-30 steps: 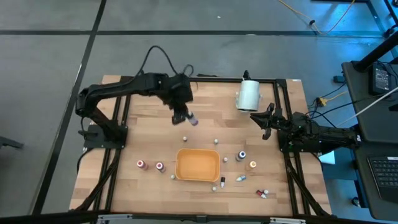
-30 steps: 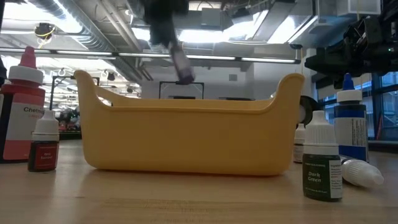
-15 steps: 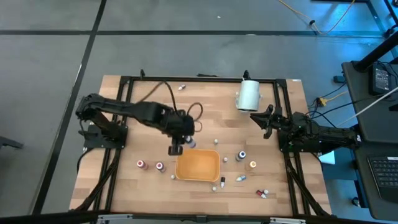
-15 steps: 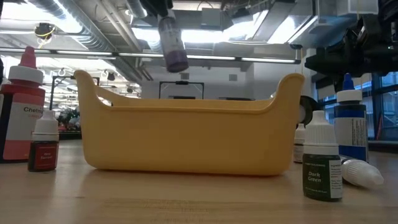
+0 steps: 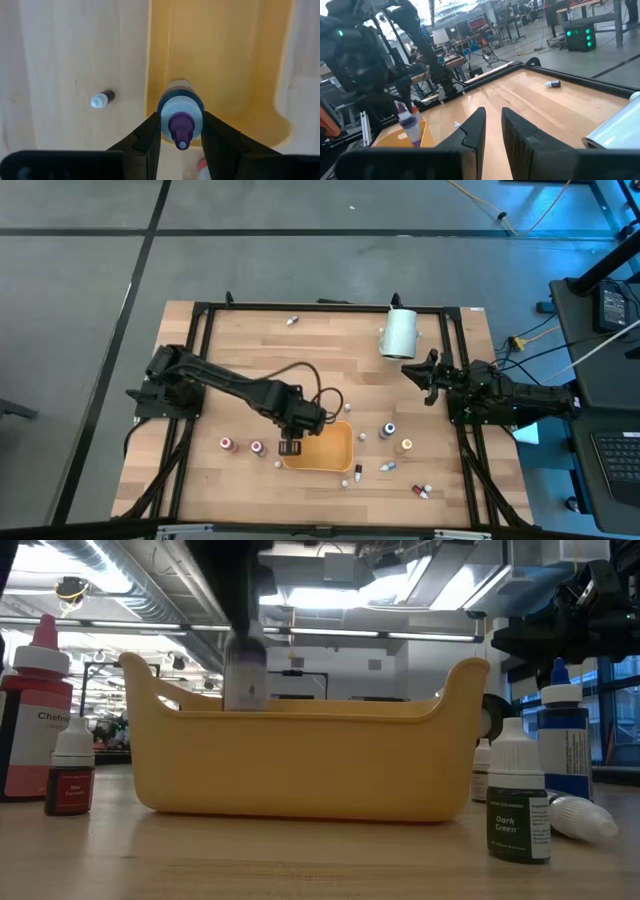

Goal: Pick & Place food coloring
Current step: Put the large purple food coloring bottle in the yellow bin

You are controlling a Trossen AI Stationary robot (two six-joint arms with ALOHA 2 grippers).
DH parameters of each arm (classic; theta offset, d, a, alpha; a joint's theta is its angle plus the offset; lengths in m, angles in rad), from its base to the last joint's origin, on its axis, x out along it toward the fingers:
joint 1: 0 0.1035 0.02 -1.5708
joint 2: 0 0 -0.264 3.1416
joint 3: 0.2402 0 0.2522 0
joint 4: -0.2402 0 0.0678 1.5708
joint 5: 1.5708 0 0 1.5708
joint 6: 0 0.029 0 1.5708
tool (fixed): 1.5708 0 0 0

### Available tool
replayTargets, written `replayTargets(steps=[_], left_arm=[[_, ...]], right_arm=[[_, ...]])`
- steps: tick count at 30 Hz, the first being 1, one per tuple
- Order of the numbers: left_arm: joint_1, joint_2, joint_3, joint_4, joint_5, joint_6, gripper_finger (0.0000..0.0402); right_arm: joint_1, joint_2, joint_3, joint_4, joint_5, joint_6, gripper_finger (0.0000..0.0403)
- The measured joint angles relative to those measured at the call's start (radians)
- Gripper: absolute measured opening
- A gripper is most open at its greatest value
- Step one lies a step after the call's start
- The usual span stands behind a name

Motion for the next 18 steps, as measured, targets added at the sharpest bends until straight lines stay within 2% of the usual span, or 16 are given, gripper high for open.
replayTargets(steps=[8, 18], left_arm=[[0.000, 0.083, 0.000, 0.000, 0.001, -0.044, 0.0118], [0.000, 0.080, 0.000, 0.005, 0.002, -0.044, 0.0120]], right_arm=[[0.000, 0.000, 0.000, -0.001, 0.000, 0.000, 0.0065], [0.000, 0.000, 0.000, 0.000, 0.001, 0.000, 0.0065]])
